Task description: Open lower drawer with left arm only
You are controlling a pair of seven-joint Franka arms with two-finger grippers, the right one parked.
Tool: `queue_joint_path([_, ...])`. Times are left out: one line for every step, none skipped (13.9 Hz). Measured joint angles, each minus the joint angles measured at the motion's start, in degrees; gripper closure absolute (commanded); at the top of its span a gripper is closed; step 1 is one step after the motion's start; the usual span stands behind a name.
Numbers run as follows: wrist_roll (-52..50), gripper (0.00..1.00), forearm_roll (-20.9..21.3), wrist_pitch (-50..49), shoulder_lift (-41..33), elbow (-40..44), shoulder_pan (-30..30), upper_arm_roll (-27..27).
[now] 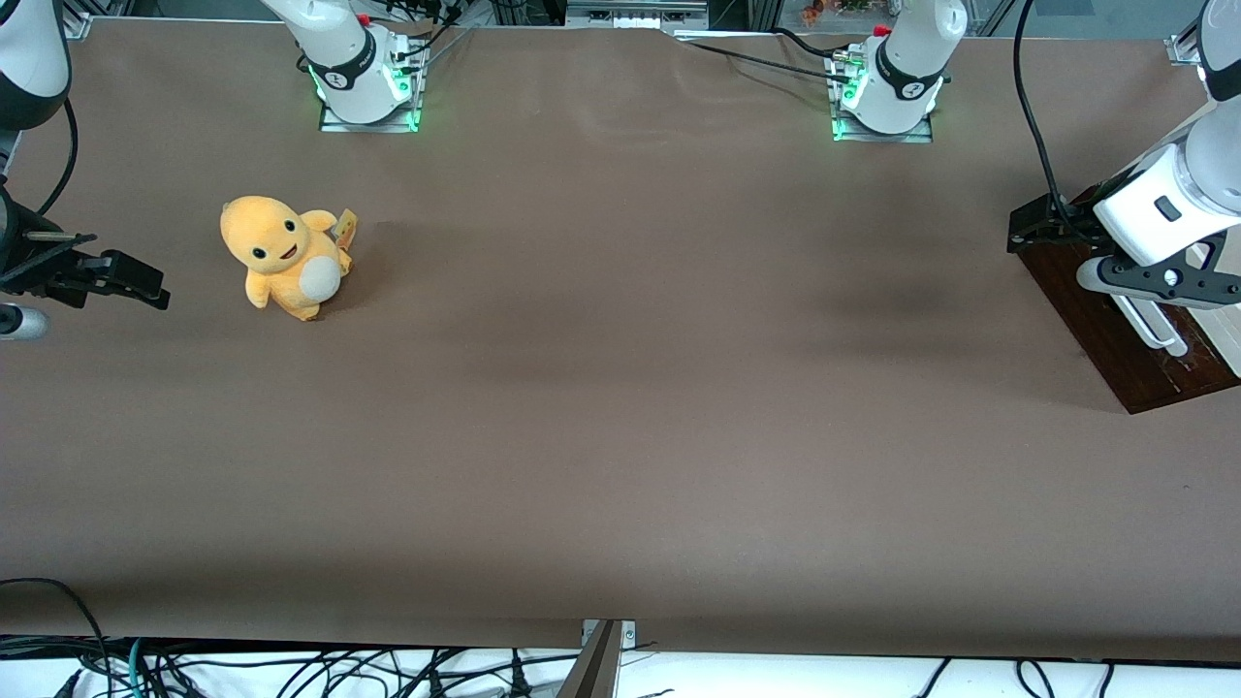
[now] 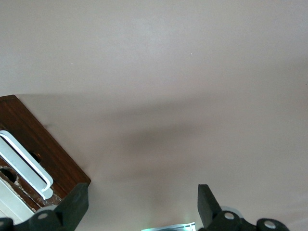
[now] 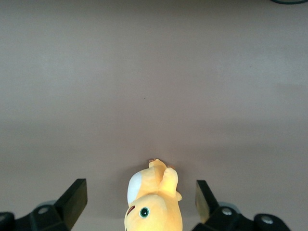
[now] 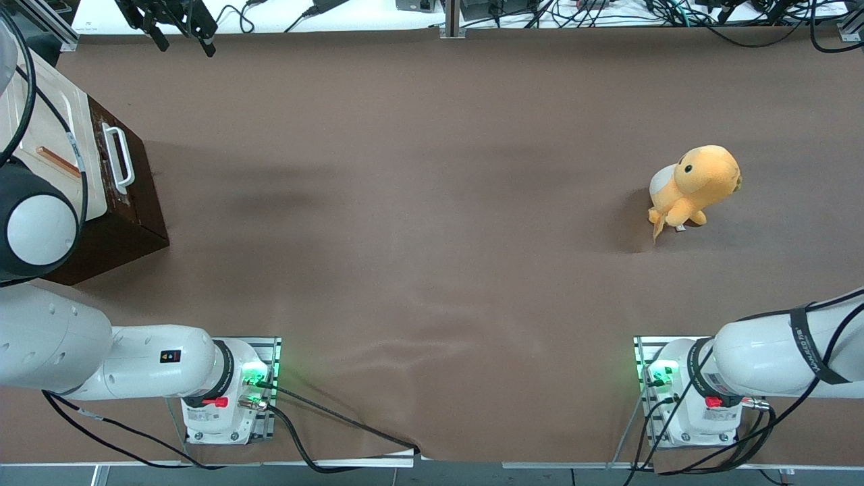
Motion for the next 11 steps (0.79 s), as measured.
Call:
queue_joint_path([0.0, 0.00, 0.0, 0.0, 0.0, -0.1, 0.0, 0.0])
queue_joint_path([0.0, 0.00, 0.0, 0.0, 0.0, -0.2, 0.0, 0.0])
queue_joint_path([0.0, 0.00, 0.0, 0.0, 0.0, -0.3, 0.0, 0.0])
queue_joint_path([0.0, 0.00, 0.0, 0.0, 0.0, -0.4, 0.0, 0.0])
queue_joint_path([0.0, 0.00, 0.0, 0.0, 0.1, -0.4, 0.0, 0.0])
queue_joint_path([0.0, 0.00, 0.0, 0.0, 0.2, -0.4, 0.0, 0.1])
queue_joint_path([0.0, 0.00, 0.0, 0.0, 0.4, -0.5, 0.1, 0.2])
queue_joint_path([0.0, 0.00, 0.0, 0.0, 0.5, -0.5, 0.1, 0.3])
queue_joint_path([0.0, 0.00, 0.0, 0.0, 0.5, -0.5, 0.1, 0.3])
queue_joint_path([0.0, 0.00, 0.0, 0.0, 0.5, -0.5, 0.2, 0.3])
queue_joint_path([0.0, 0.00, 0.0, 0.0, 0.5, -0.5, 0.2, 0.3])
